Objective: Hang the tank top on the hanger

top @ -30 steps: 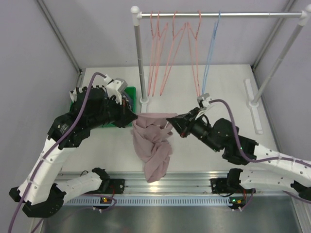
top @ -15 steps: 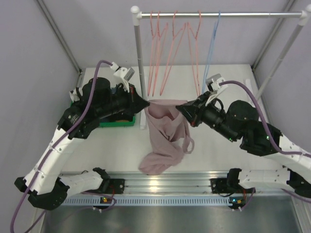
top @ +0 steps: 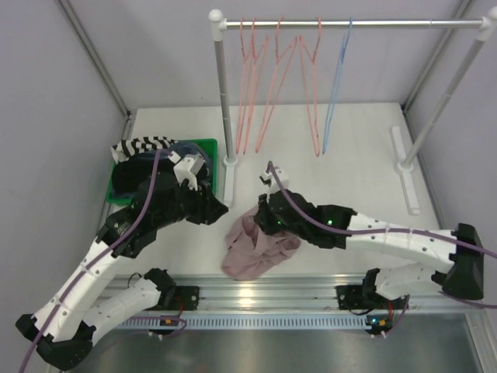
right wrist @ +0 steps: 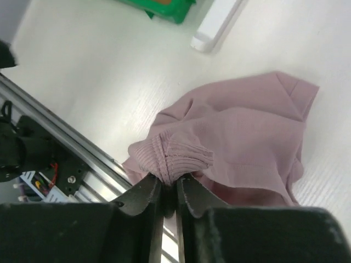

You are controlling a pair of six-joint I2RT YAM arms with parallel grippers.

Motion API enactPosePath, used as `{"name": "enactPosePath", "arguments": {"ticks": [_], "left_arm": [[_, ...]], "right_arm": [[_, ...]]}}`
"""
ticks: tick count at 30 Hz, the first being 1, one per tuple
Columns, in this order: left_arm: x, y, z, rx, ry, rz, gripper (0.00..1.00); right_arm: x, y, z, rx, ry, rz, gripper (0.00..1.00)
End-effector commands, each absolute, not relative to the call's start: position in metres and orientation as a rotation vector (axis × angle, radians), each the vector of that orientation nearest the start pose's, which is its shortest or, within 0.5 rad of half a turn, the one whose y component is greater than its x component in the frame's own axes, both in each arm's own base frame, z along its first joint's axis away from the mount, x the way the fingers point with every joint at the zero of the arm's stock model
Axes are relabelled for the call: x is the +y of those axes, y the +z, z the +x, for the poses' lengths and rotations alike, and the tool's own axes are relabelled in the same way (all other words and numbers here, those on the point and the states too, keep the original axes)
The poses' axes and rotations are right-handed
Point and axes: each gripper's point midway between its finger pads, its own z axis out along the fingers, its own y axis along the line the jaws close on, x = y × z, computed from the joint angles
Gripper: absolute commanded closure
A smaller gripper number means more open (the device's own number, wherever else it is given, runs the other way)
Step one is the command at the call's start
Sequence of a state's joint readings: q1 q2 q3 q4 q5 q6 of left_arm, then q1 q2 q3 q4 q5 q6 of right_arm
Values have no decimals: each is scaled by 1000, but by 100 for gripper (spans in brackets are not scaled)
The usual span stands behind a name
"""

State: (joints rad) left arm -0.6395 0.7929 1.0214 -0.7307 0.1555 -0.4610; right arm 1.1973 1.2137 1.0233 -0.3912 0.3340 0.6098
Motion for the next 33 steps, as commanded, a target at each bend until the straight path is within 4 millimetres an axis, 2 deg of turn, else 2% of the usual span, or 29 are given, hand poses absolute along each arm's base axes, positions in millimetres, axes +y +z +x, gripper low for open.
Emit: {"name": "enactPosePath", "arguments": {"ticks": [1,2,4,5,7,8,10,11,13,17,21,23,26,33], "left_arm": [[-189,267,177,2115,-859,237,48],[-190,258,177,2133,-867,219,48],[-191,253,174,2135,-892,207,48],[-191,242,172,2158,-899,187,48],[-191,240,171,2144,-920,161,49],[-192,229,169,2167,-935,147,49],[-194,225,168,2162,-956,131,49],[-195,215,167,2183,-964,115,49],[-199,211,169,2177,-985,107,49],[-197,186,175,2240,-944,31,50],[-193,163,177,2305,-894,-45,53],[-189,148,176,2341,-866,-84,54],[-184,129,174,2386,-827,-132,54],[-188,110,181,2399,-811,-146,49]], "right_arm": [[368,225,172,2144,802,-375,87],[371,221,173,2157,785,-385,79],[383,215,176,2179,771,-396,72],[384,212,177,2189,764,-392,64],[382,205,177,2206,748,-379,53],[381,203,177,2209,751,-368,46],[372,198,174,2218,752,-348,39],[368,198,173,2218,752,-334,36],[356,195,170,2224,750,-300,35],[330,189,164,2240,730,-244,37],[293,172,155,2278,679,-180,44],[279,163,150,2298,670,-139,48],[255,136,139,2340,651,-86,52],[242,105,130,2387,667,0,53]]}}
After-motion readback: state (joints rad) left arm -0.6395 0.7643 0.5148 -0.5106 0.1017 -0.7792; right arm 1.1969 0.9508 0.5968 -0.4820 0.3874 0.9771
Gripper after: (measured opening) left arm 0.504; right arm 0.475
